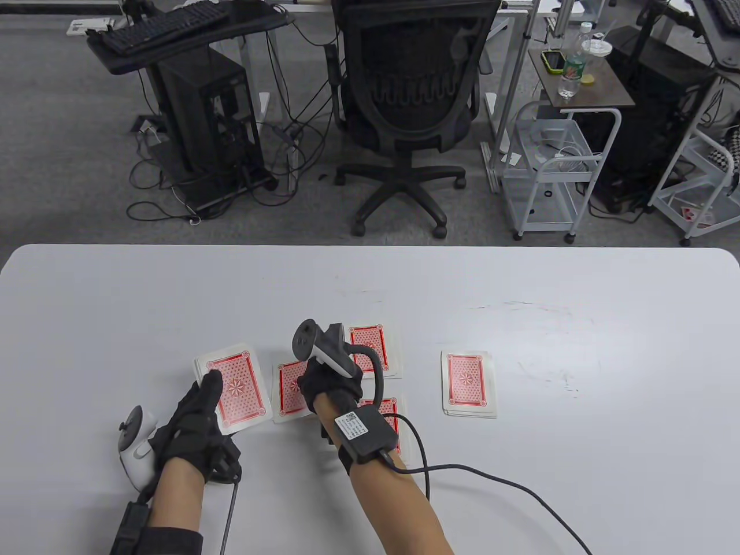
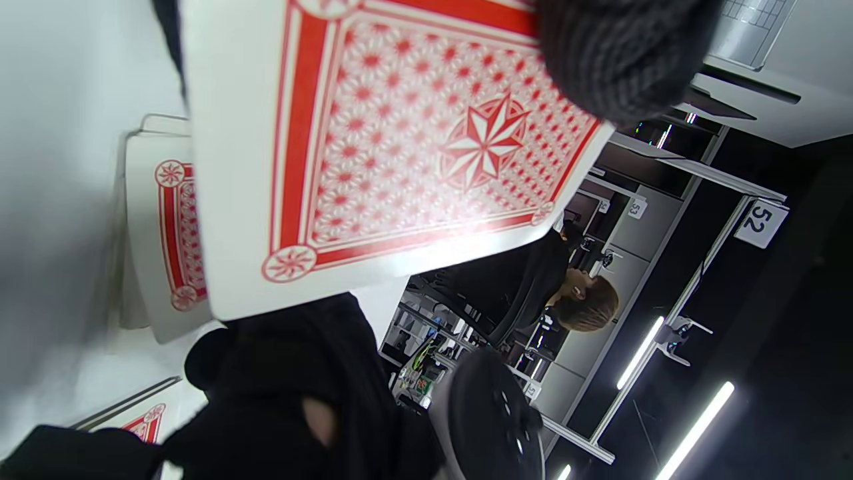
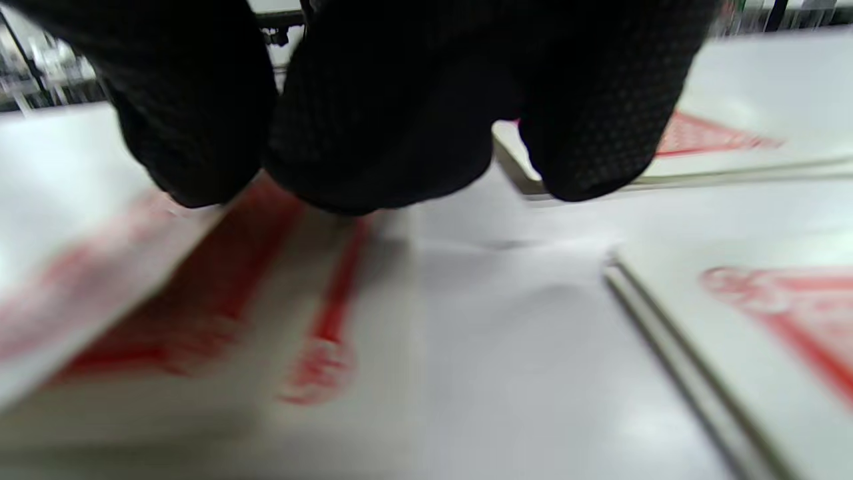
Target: Four-player card dealing with fan arrangement
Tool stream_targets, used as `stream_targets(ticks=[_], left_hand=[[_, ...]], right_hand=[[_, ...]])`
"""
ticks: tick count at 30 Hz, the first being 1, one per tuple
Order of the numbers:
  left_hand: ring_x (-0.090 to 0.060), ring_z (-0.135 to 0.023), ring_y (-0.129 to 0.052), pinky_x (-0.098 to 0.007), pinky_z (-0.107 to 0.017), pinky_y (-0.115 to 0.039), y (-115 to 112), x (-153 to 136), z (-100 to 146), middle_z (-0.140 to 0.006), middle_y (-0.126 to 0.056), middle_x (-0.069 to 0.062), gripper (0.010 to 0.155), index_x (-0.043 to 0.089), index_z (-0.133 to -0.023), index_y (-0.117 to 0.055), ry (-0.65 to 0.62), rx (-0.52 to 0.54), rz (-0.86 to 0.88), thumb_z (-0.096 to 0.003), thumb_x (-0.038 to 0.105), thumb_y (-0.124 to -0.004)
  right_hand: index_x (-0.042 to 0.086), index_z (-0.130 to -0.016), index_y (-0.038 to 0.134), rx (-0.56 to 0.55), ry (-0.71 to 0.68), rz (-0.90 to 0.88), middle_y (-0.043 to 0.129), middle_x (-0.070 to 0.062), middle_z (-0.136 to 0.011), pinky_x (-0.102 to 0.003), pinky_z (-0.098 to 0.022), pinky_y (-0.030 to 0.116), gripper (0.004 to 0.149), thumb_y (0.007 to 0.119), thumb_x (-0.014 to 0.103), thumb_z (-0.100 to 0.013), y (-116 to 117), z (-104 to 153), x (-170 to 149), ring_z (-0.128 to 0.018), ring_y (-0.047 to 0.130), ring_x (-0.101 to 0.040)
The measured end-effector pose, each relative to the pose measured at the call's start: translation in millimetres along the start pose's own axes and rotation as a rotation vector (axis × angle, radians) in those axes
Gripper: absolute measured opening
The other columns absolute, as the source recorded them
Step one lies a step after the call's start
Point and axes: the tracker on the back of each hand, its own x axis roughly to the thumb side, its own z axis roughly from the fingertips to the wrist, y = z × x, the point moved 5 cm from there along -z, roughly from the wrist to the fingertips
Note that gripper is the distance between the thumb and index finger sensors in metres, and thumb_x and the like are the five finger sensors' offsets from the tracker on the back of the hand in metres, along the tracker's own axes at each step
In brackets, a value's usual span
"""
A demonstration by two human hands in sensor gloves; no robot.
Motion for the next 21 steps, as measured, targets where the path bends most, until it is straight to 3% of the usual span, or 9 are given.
stream_targets(ticks=[5, 9, 14, 18, 21], left_hand=[[-0.024, -0.074, -0.102, -0.043, -0.049, -0.091, -1.1, -0.3, -0.4, -0.09, -0.09, 0.01, 0.048, 0.035, -0.095, -0.072, 0.002, -0.001, -0.004, -0.051, 0.052, -0.078], [-0.024, -0.074, -0.102, -0.043, -0.049, -0.091, -3.3, -2.2, -1.6, -0.09, -0.09, 0.01, 0.048, 0.034, -0.095, -0.072, 0.007, -0.003, -0.034, -0.0509, 0.052, -0.079], [-0.024, -0.073, -0.103, -0.044, -0.049, -0.09, -17.1, -6.0, -2.1, -0.089, -0.091, 0.009, 0.048, 0.034, -0.094, -0.073, 0.012, -0.035, -0.084, -0.0506, 0.052, -0.079], [-0.024, -0.073, -0.103, -0.044, -0.049, -0.091, -36.9, -12.6, 0.5, -0.089, -0.091, 0.009, 0.048, 0.034, -0.094, -0.074, 0.019, -0.097, -0.096, -0.0504, 0.052, -0.079], [-0.024, -0.073, -0.103, -0.044, -0.049, -0.091, -52.3, -17.2, 4.0, -0.088, -0.092, 0.01, 0.047, 0.034, -0.093, -0.074, 0.018, -0.134, -0.138, -0.0501, 0.052, -0.08]], right_hand=[[0.005, -0.102, 0.058, -0.02, -0.057, -0.03, 0.088, 0.002, -0.069, -0.05, -0.046, 0.078, 0.073, 0.086, 0.047, -0.049, -6.9, 5.9, -0.5, -0.031, 0.099, -0.009], [0.006, -0.1, 0.064, -0.081, -0.167, -0.322, 0.088, -0.004, -0.074, -0.052, -0.048, 0.077, 0.061, 0.078, 0.044, -0.055, -33.0, 30.0, -6.5, -0.04, 0.103, -0.015], [0.004, -0.099, 0.066, -0.046, -0.329, -0.667, 0.086, -0.012, -0.08, -0.056, -0.051, 0.075, 0.056, 0.071, 0.042, -0.058, -36.1, 61.6, -18.2, -0.05, 0.104, -0.022], [0.006, -0.104, 0.058, -0.029, -0.437, -0.851, 0.077, -0.013, -0.089, -0.061, -0.054, 0.069, 0.07, 0.079, 0.05, -0.054, -27.5, 81.6, -27.0, -0.064, 0.097, -0.03], [0.009, -0.1, 0.061, -0.067, -0.413, -0.837, 0.08, -0.005, -0.081, -0.061, -0.054, 0.07, 0.069, 0.087, 0.047, -0.049, -21.1, 89.6, -35.9, -0.06, 0.098, -0.025]])
